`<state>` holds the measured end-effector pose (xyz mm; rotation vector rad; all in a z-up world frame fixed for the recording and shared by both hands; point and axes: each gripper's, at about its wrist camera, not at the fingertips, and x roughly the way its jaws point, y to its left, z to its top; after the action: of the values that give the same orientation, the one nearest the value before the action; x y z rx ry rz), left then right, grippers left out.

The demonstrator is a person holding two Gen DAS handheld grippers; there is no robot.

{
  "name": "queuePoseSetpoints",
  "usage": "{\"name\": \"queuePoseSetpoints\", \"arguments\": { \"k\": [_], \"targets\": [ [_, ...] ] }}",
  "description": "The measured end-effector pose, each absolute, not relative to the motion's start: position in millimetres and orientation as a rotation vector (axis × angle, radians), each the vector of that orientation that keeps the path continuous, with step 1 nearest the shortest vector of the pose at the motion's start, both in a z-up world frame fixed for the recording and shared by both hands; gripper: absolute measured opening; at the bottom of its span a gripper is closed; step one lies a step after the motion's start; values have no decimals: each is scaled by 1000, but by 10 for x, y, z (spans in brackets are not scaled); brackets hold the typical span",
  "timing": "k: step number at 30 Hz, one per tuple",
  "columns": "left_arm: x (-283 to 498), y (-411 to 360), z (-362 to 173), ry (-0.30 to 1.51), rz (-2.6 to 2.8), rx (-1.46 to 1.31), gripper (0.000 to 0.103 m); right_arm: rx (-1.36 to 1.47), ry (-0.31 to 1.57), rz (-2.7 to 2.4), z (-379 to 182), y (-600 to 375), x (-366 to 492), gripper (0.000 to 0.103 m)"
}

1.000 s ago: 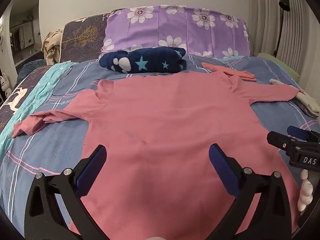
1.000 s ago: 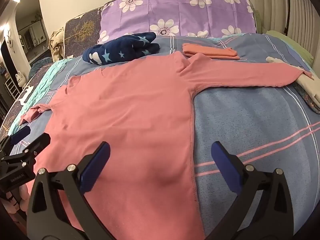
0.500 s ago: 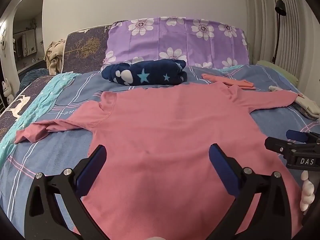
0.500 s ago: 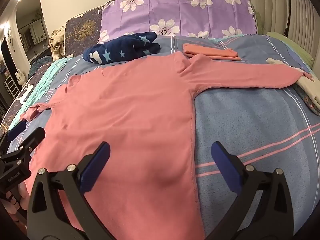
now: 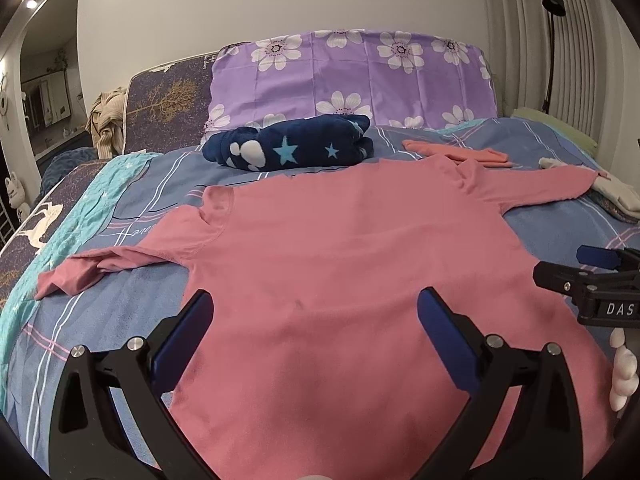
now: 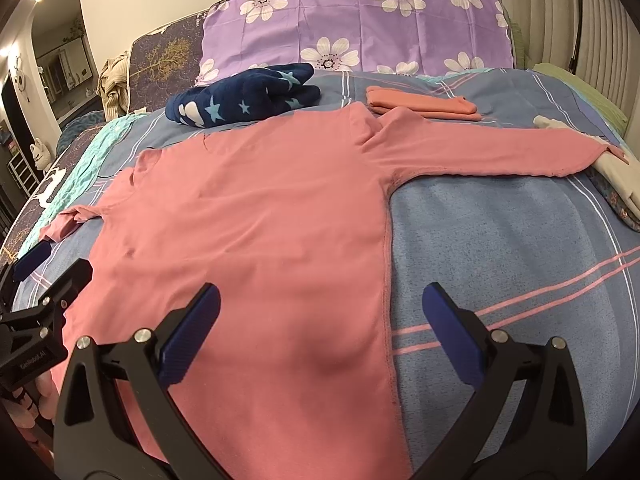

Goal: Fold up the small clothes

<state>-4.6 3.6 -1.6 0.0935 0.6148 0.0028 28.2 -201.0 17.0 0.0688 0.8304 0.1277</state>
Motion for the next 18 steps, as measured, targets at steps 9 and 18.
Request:
{"name": "queuePoseSetpoints", "arguments": {
  "k": [9, 18],
  "targets": [
    [-32, 62, -2, 627, -3, 72, 97, 64, 822, 128, 184, -2011, 299, 101],
    [-29, 152, 79, 619, -21, 27, 96, 41, 757, 136, 409, -1936, 226, 101]
  ]
}}
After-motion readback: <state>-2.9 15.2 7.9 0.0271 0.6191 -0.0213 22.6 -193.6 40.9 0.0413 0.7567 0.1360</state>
